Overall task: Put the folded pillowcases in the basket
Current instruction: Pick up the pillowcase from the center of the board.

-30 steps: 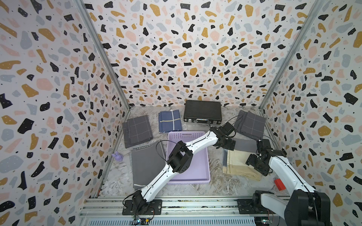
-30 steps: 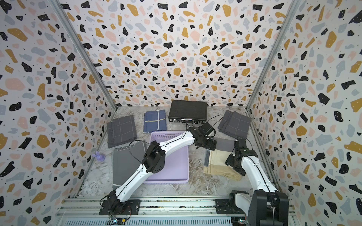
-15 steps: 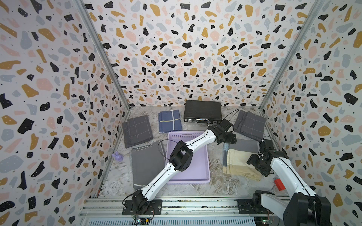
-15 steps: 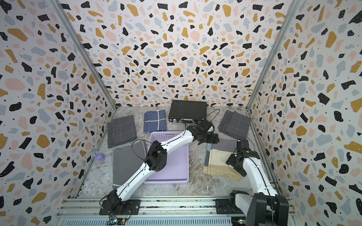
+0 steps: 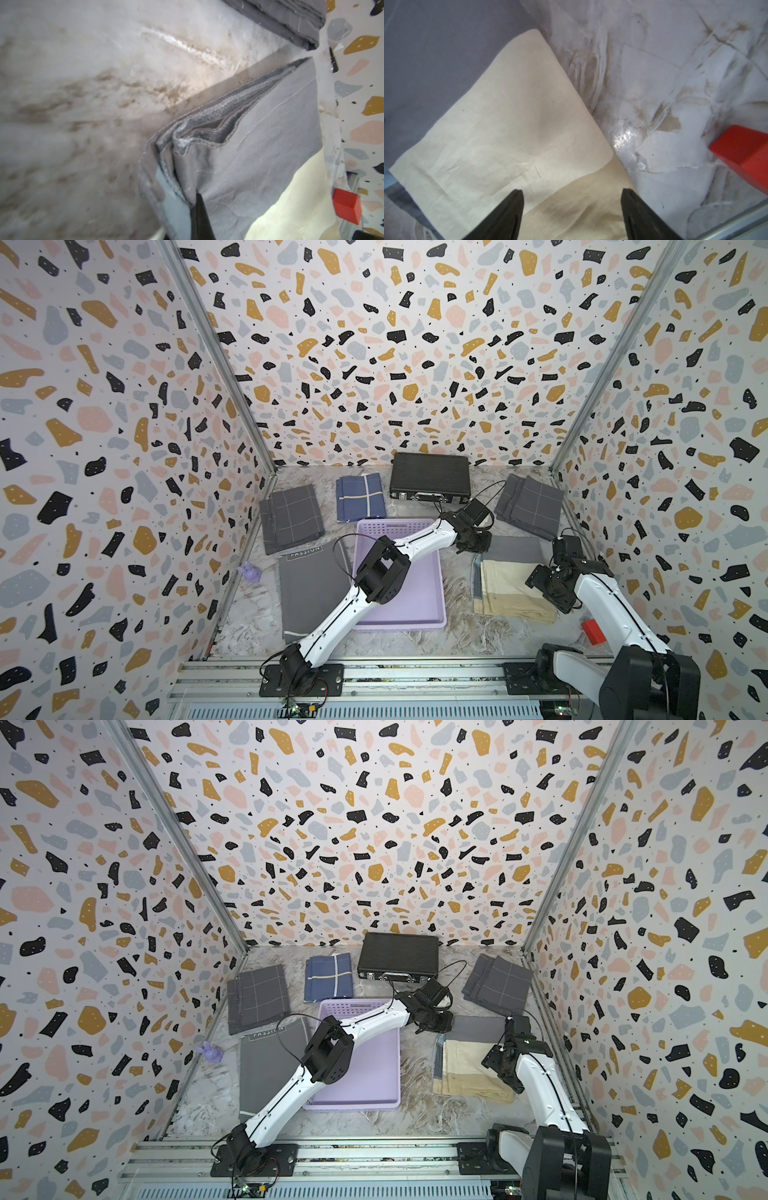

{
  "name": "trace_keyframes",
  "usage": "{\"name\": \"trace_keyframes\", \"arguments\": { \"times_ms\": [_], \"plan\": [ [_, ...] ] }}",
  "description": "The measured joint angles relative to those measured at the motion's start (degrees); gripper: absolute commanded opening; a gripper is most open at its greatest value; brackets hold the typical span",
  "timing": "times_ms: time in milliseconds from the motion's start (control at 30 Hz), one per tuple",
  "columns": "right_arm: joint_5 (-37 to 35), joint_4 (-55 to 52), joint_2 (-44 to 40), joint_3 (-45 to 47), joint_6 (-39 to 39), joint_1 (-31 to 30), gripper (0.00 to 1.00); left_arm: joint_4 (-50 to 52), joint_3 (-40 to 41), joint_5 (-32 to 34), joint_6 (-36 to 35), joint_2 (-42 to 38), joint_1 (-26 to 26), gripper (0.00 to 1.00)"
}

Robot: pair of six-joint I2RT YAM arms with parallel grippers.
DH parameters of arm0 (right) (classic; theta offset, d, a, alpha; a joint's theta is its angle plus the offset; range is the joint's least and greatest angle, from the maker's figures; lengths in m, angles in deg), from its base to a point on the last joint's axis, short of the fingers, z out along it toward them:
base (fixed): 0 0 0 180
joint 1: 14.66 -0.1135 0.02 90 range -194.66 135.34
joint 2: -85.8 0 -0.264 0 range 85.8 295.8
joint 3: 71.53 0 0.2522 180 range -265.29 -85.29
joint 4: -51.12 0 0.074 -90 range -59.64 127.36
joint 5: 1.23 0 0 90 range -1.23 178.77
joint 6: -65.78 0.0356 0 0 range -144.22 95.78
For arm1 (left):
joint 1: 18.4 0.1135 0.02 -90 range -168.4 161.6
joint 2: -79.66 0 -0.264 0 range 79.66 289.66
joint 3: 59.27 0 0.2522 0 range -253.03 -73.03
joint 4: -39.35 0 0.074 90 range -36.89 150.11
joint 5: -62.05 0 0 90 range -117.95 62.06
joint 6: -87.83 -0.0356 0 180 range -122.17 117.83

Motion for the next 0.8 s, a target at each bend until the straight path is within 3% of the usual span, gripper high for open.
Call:
{"name": "trace_keyframes", "arguments": {
  "times_ms": [200,333,600,700,800],
  "plan": [
    [0.22,3.78,-2.73,4.57,-0.74,0.0,0.89,8.09,-4.24,6.86,-10.05,-2.29,0.04,0.0],
    [1.14,6.16,0.81,4.57,-0.96,0.0,0.89,10.03,-6.05,7.61,-14.8,-2.12,0.72,0.0],
    [10.51,12.28,6.86,5.35,-1.33,0.02,0.75,11.67,-6.16,8.5,-17.57,1.62,1.92,0.0],
    [12.98,13.25,5.27,6.73,-1.22,0.15,0.57,11.54,-6.51,8.48,-17.84,1.75,2.12,0.0],
    [14.4,12.81,4.96,7.34,-1.75,0.15,0.25,11.58,-6.54,8.41,-17.81,1.75,2.21,0.0]
  ]
}}
